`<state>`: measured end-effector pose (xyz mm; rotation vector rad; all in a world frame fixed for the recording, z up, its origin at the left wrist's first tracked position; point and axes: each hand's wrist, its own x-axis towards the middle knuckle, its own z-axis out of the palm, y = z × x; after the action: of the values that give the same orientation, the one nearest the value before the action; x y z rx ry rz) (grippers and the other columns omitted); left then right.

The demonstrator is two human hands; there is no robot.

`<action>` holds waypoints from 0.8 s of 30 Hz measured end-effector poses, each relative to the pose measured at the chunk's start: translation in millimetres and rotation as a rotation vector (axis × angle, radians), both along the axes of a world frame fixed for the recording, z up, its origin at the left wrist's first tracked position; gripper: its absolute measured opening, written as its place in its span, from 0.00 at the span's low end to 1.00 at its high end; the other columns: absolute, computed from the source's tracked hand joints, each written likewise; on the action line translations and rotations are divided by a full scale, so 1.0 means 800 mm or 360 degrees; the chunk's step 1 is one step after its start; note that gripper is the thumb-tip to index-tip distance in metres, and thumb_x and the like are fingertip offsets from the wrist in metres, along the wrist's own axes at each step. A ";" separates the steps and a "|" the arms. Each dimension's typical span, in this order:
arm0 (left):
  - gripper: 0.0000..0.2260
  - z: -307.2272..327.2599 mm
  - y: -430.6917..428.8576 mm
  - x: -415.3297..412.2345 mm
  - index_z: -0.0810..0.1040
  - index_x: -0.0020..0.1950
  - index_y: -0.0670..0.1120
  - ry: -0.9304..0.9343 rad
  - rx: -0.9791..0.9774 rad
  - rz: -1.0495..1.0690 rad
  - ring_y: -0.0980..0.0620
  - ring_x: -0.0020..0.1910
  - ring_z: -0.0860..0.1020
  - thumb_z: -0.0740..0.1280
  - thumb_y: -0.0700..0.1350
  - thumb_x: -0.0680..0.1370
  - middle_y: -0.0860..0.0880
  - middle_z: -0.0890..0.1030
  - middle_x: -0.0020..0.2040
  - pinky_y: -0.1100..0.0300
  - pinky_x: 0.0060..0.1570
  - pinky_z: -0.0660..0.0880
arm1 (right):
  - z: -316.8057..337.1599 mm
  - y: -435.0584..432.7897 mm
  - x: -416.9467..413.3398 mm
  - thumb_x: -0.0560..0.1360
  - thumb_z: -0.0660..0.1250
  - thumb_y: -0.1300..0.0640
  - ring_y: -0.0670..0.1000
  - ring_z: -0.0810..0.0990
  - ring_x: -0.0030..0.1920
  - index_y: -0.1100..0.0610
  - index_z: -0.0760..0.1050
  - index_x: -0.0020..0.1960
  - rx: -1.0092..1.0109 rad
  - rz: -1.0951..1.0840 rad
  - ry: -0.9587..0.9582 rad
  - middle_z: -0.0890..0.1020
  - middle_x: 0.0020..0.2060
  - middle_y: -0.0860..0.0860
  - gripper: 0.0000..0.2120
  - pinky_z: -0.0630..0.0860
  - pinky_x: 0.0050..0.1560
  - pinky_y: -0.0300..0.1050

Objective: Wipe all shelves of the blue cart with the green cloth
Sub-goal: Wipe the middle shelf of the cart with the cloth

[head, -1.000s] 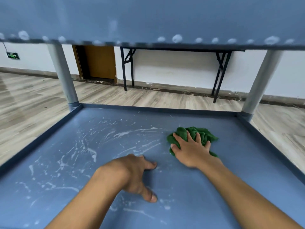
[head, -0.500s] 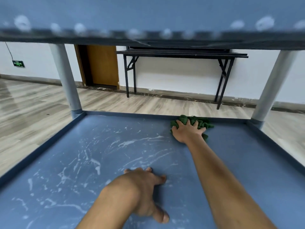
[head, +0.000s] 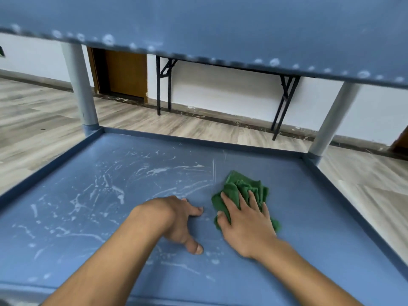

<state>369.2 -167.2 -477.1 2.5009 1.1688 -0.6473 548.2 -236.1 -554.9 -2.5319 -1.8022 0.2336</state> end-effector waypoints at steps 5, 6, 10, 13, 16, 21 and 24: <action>0.44 0.005 -0.004 -0.001 0.51 0.77 0.65 0.0001 0.0008 0.0006 0.49 0.76 0.57 0.71 0.68 0.67 0.56 0.52 0.79 0.53 0.72 0.59 | 0.020 -0.115 -0.070 0.74 0.53 0.40 0.63 0.73 0.72 0.40 0.73 0.73 0.0217 0.0182 -0.0201 0.74 0.74 0.53 0.29 0.73 0.67 0.67; 0.44 0.004 -0.004 -0.001 0.51 0.77 0.65 -0.0003 0.0010 0.0009 0.49 0.76 0.57 0.71 0.68 0.66 0.55 0.52 0.79 0.53 0.72 0.59 | 0.023 -0.130 -0.078 0.70 0.56 0.41 0.64 0.82 0.62 0.44 0.81 0.66 0.0344 0.0206 -0.0201 0.82 0.66 0.55 0.28 0.80 0.56 0.66; 0.44 0.002 -0.005 -0.004 0.52 0.77 0.65 -0.0008 0.0016 0.0021 0.49 0.76 0.56 0.71 0.68 0.67 0.55 0.51 0.80 0.51 0.72 0.59 | 0.029 -0.152 -0.076 0.65 0.61 0.35 0.63 0.85 0.56 0.42 0.72 0.74 0.0410 0.0106 0.0003 0.75 0.70 0.62 0.37 0.84 0.48 0.58; 0.44 -0.002 -0.004 -0.006 0.51 0.77 0.65 -0.0019 0.0009 0.0030 0.49 0.77 0.55 0.70 0.68 0.67 0.56 0.49 0.80 0.51 0.72 0.59 | 0.022 -0.135 -0.056 0.66 0.54 0.25 0.59 0.44 0.82 0.24 0.28 0.72 0.0189 0.0071 0.0044 0.31 0.80 0.53 0.44 0.56 0.78 0.59; 0.44 -0.004 -0.005 -0.008 0.50 0.77 0.66 -0.0015 0.0000 0.0029 0.50 0.77 0.54 0.70 0.68 0.67 0.56 0.46 0.80 0.52 0.72 0.58 | 0.012 -0.105 -0.036 0.70 0.47 0.25 0.53 0.31 0.81 0.28 0.27 0.74 0.0000 0.0133 0.0161 0.34 0.81 0.46 0.41 0.34 0.79 0.58; 0.43 -0.006 -0.004 -0.006 0.49 0.76 0.67 -0.0002 0.0028 -0.0018 0.45 0.76 0.56 0.68 0.70 0.67 0.55 0.47 0.80 0.50 0.71 0.60 | 0.001 -0.024 -0.003 0.76 0.48 0.29 0.56 0.40 0.82 0.37 0.40 0.81 0.0091 0.0155 0.0128 0.44 0.83 0.51 0.37 0.40 0.81 0.58; 0.42 -0.004 -0.004 -0.004 0.50 0.77 0.65 -0.0006 0.0040 -0.0070 0.43 0.76 0.57 0.68 0.68 0.69 0.53 0.48 0.80 0.49 0.72 0.57 | -0.002 0.051 0.018 0.79 0.51 0.32 0.58 0.45 0.82 0.41 0.45 0.82 0.0156 0.0090 0.0117 0.48 0.83 0.53 0.36 0.43 0.81 0.60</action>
<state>365.8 -170.6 -480.0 2.5541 1.1305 -0.6429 562.5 -195.6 -556.7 -2.3774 -1.8135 0.2303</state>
